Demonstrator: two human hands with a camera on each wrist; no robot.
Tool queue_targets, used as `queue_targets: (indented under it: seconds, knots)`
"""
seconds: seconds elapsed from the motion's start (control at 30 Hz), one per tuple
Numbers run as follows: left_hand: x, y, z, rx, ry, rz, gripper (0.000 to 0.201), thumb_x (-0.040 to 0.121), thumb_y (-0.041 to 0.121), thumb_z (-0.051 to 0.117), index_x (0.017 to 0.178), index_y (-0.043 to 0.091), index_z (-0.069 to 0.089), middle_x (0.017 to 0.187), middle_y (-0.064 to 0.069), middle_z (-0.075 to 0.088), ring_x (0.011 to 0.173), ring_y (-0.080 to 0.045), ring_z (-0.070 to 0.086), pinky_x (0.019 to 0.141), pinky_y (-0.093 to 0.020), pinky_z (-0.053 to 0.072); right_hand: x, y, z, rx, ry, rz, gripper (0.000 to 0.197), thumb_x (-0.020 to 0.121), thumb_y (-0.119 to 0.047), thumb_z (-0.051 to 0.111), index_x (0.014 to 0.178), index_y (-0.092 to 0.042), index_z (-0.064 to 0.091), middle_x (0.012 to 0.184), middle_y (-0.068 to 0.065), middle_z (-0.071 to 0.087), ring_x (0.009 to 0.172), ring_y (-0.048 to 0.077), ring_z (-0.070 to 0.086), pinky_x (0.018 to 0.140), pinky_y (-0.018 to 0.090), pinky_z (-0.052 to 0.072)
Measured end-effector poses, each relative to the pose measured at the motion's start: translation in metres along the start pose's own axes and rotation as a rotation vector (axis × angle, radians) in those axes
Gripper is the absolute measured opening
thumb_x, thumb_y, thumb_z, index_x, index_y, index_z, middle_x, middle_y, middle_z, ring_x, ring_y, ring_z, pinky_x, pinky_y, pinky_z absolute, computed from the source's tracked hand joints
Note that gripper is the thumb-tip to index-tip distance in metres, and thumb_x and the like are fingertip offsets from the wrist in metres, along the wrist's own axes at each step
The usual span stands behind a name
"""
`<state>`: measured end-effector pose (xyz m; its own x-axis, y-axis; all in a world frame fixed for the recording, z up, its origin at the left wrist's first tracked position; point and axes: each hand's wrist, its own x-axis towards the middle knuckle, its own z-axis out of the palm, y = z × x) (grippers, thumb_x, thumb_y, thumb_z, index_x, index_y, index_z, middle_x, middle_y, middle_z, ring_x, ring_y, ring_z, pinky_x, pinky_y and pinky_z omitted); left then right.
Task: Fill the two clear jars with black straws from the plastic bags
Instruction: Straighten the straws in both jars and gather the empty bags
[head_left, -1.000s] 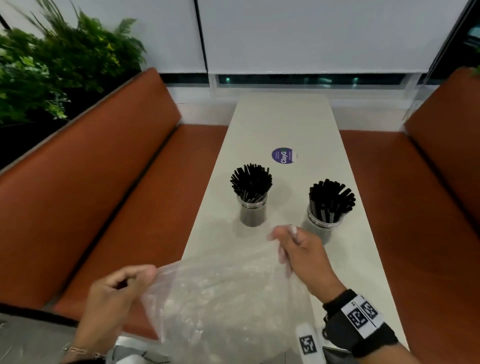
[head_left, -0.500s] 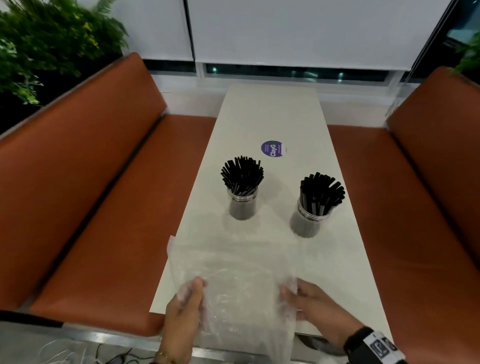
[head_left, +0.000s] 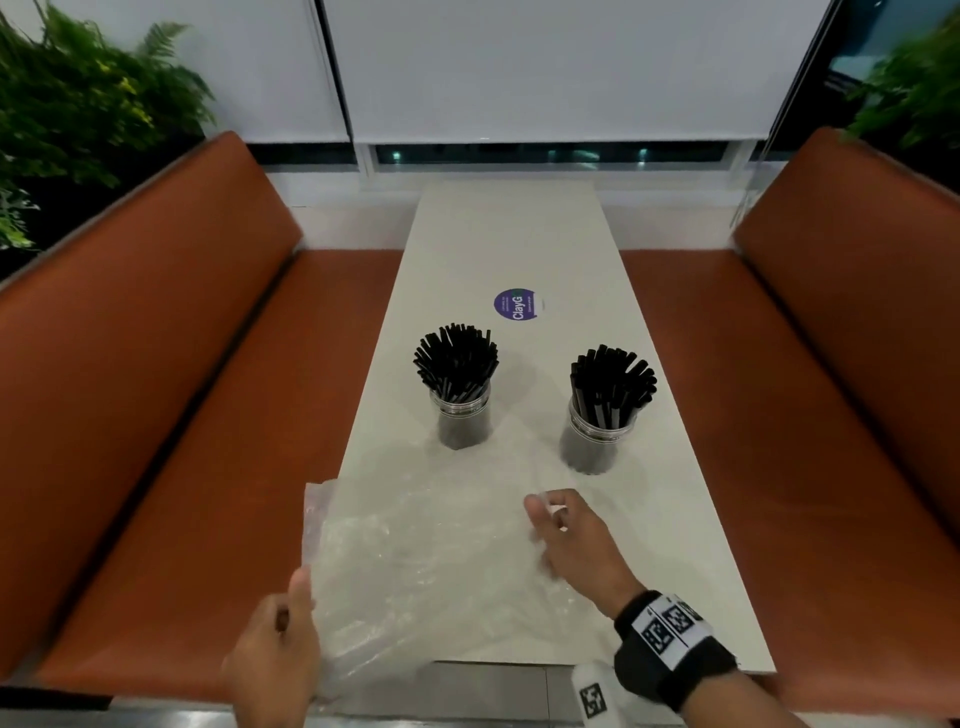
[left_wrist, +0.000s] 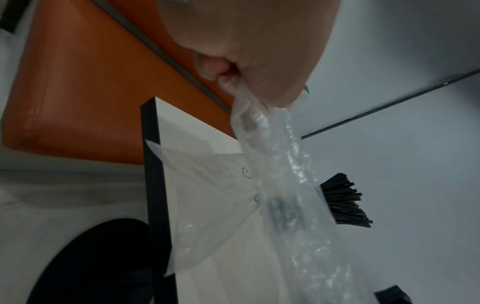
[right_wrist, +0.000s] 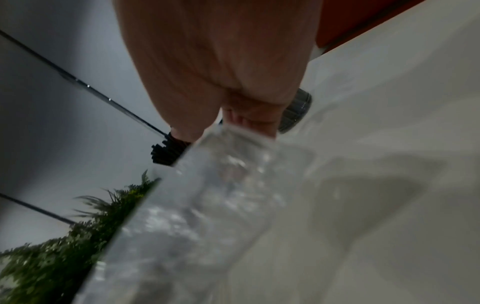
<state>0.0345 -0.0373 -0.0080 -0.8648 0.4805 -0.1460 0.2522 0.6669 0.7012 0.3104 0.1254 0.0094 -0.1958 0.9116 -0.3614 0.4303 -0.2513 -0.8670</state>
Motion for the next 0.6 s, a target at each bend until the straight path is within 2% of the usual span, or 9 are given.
queue_targets:
  seconds: [0.1, 0.17, 0.2, 0.27, 0.33, 0.4, 0.47, 0.53, 0.6]
  knots:
    - [0.020, -0.021, 0.011, 0.150, -0.099, -0.096, 0.067, 0.090, 0.084, 0.038, 0.089, 0.024, 0.069, 0.093, -0.009, 0.074, 0.094, -0.035, 0.066, 0.096, -0.045, 0.052, 0.010, 0.001, -0.014, -0.161, -0.008, 0.057, 0.065, 0.092, -0.066, 0.064, 0.140, -0.025, 0.048, 0.127, -0.003, 0.067, 0.107, 0.018, 0.070, 0.092, 0.032, 0.053]
    - [0.031, -0.027, 0.017, 0.220, -0.124, -0.143, 0.075, 0.087, 0.084, 0.045, 0.110, 0.017, 0.071, 0.118, -0.015, 0.071, 0.111, -0.039, 0.064, 0.104, -0.051, 0.051, 0.010, -0.001, -0.033, -0.179, 0.100, 0.063, 0.073, 0.090, -0.063, 0.070, 0.145, -0.022, 0.045, 0.134, 0.000, 0.063, 0.110, 0.021, 0.069, 0.099, 0.038, 0.055]
    - [0.028, -0.020, 0.017, 0.230, -0.076, -0.152, 0.071, 0.087, 0.075, 0.058, 0.122, 0.014, 0.067, 0.132, -0.020, 0.064, 0.122, -0.041, 0.059, 0.108, -0.055, 0.048, 0.009, -0.003, -0.045, -0.173, 0.177, 0.052, 0.076, 0.088, -0.061, 0.074, 0.146, -0.021, 0.044, 0.136, 0.002, 0.062, 0.109, 0.021, 0.069, 0.099, 0.040, 0.056]
    - [0.015, 0.004, 0.014, 0.254, 0.061, -0.042, 0.067, 0.083, 0.050, 0.081, 0.132, 0.011, 0.061, 0.141, -0.026, 0.055, 0.129, -0.047, 0.053, 0.108, -0.061, 0.046, 0.004, -0.010, -0.068, -0.162, 0.325, 0.019, 0.089, 0.084, -0.060, 0.079, 0.151, -0.020, 0.038, 0.144, 0.005, 0.058, 0.115, 0.023, 0.066, 0.100, 0.044, 0.057]
    - [-0.005, 0.041, 0.010, 0.216, 0.097, 0.187, 0.062, 0.076, 0.035, 0.091, 0.126, 0.011, 0.064, 0.135, -0.025, 0.060, 0.127, -0.047, 0.054, 0.105, -0.062, 0.046, 0.001, -0.020, -0.086, -0.143, 0.422, -0.026, 0.106, 0.078, -0.061, 0.083, 0.158, -0.018, 0.028, 0.155, 0.006, 0.048, 0.129, 0.025, 0.061, 0.104, 0.047, 0.055]
    - [-0.016, 0.076, 0.020, 0.110, -0.026, 0.424, 0.053, 0.077, 0.030, 0.092, 0.121, 0.016, 0.066, 0.129, -0.008, 0.063, 0.129, -0.031, 0.053, 0.106, -0.053, 0.046, 0.001, -0.033, -0.096, -0.120, 0.460, -0.061, 0.120, 0.074, -0.061, 0.087, 0.163, -0.019, 0.019, 0.165, 0.005, 0.036, 0.143, 0.025, 0.050, 0.113, 0.049, 0.050]
    - [-0.020, 0.111, 0.044, 0.011, -0.208, 0.579, 0.054, 0.080, 0.030, 0.089, 0.126, 0.021, 0.062, 0.125, 0.007, 0.059, 0.123, -0.017, 0.056, 0.103, -0.037, 0.048, 0.006, -0.047, -0.097, -0.130, 0.455, -0.092, 0.131, 0.070, -0.061, 0.089, 0.166, -0.017, 0.011, 0.172, 0.005, 0.023, 0.154, 0.025, 0.035, 0.122, 0.047, 0.040]
    - [-0.022, 0.146, 0.078, -0.016, -0.414, 0.681, 0.066, 0.079, 0.033, 0.088, 0.136, 0.024, 0.055, 0.131, 0.010, 0.057, 0.121, -0.012, 0.058, 0.101, -0.027, 0.047, 0.015, -0.061, -0.093, -0.166, 0.442, -0.117, 0.138, 0.069, -0.063, 0.089, 0.167, -0.013, 0.007, 0.174, 0.008, 0.016, 0.159, 0.026, 0.024, 0.127, 0.042, 0.030]
    - [-0.021, 0.177, 0.116, 0.009, -0.600, 0.694, 0.083, 0.078, 0.034, 0.089, 0.147, 0.024, 0.045, 0.142, 0.009, 0.053, 0.129, -0.010, 0.054, 0.105, -0.024, 0.045, 0.029, -0.072, -0.086, -0.201, 0.423, -0.130, 0.143, 0.067, -0.068, 0.087, 0.167, -0.010, 0.002, 0.174, 0.011, 0.012, 0.161, 0.029, 0.017, 0.128, 0.043, 0.025]
